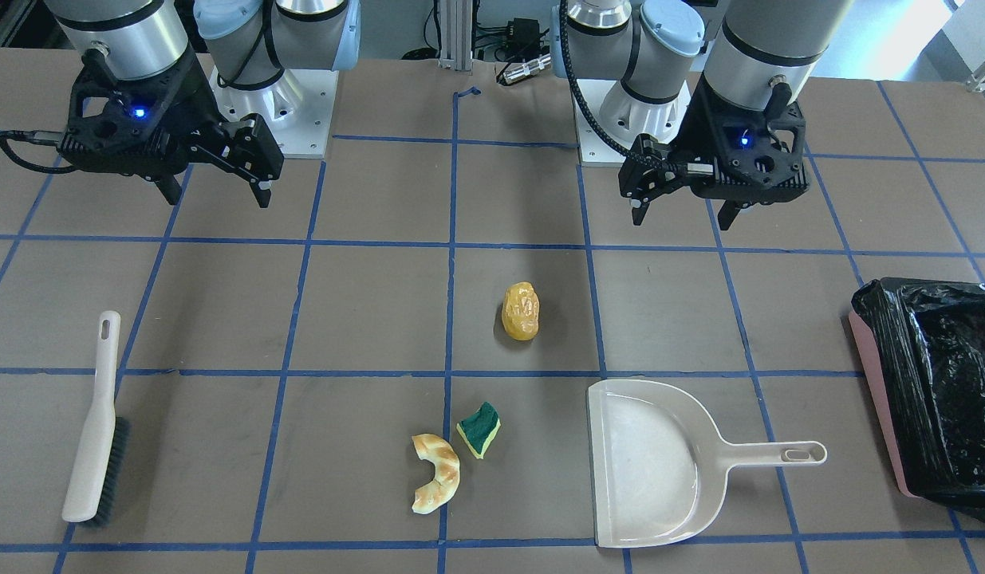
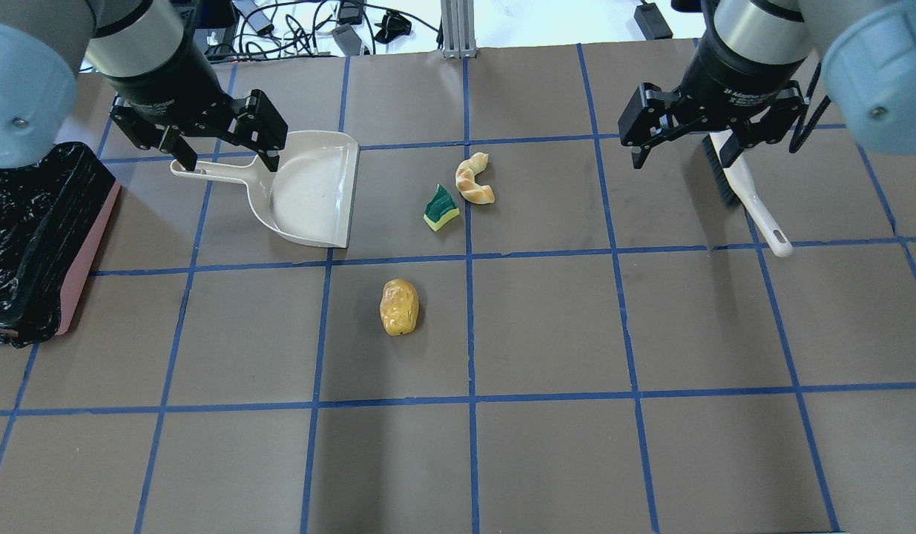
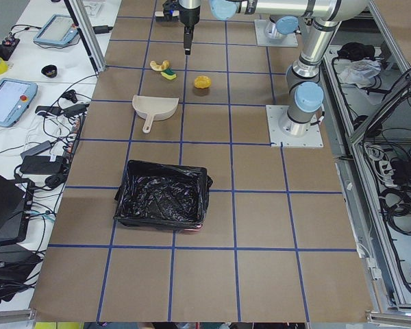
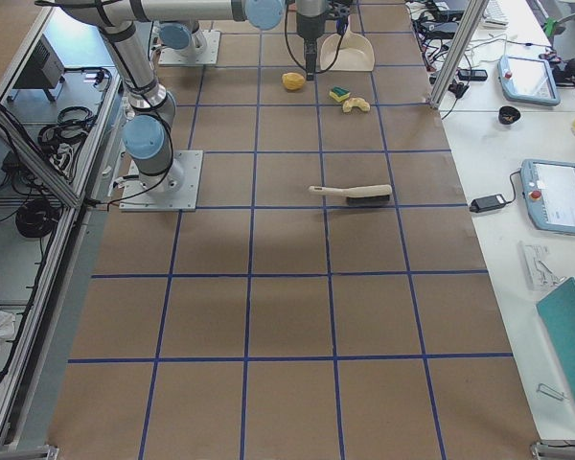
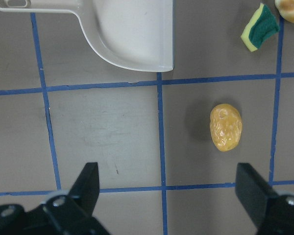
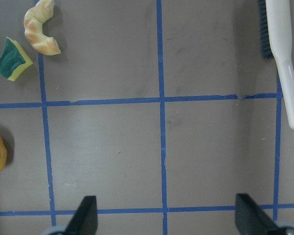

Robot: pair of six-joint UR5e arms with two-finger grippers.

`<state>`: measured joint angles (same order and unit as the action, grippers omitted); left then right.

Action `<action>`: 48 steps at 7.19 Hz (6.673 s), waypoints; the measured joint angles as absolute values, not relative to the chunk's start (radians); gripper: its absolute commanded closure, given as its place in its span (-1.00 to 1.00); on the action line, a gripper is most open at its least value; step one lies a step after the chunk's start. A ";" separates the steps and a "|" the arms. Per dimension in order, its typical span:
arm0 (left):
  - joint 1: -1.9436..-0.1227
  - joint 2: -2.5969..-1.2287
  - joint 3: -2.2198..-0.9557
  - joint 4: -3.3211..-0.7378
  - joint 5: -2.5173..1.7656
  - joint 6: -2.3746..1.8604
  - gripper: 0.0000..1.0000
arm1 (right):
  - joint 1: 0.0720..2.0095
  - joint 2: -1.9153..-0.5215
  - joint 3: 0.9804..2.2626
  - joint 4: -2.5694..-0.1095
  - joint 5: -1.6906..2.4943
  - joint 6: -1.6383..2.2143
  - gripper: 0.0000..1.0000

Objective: Sweep and dump trash into bin
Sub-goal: 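Lower the left gripper to the dustpan handle while the right gripper lowers toward the brush, then grasp the beige dustpan handle with the left gripper while the right grasps the white brush, then lift the dustpan with the left gripper while the right lifts the brush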

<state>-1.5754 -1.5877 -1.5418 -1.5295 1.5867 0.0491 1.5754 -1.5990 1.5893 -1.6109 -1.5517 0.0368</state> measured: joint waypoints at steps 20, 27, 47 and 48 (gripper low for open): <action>-1.463 -1.719 -1.549 -1.405 1.689 -0.654 -1.00 | 1.430 -1.508 1.641 -1.669 -1.575 -0.163 -0.98; -1.389 -1.942 -1.457 -1.258 1.759 -1.141 -0.82 | 1.259 -1.388 1.820 -2.053 -1.611 -0.396 -0.98; -1.394 -2.170 -1.444 -1.079 1.789 -1.406 1.00 | 1.180 -1.258 1.913 -2.258 -1.620 -0.421 0.38; -1.394 -2.174 -1.442 -1.058 1.788 -1.411 1.00 | 1.180 -1.259 1.912 -2.258 -1.620 -0.423 0.40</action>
<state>-1.3944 -2.1740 -1.4416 -1.0577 1.7881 -1.4113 1.1796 -1.2587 1.9121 -2.2580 -1.6198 -0.4229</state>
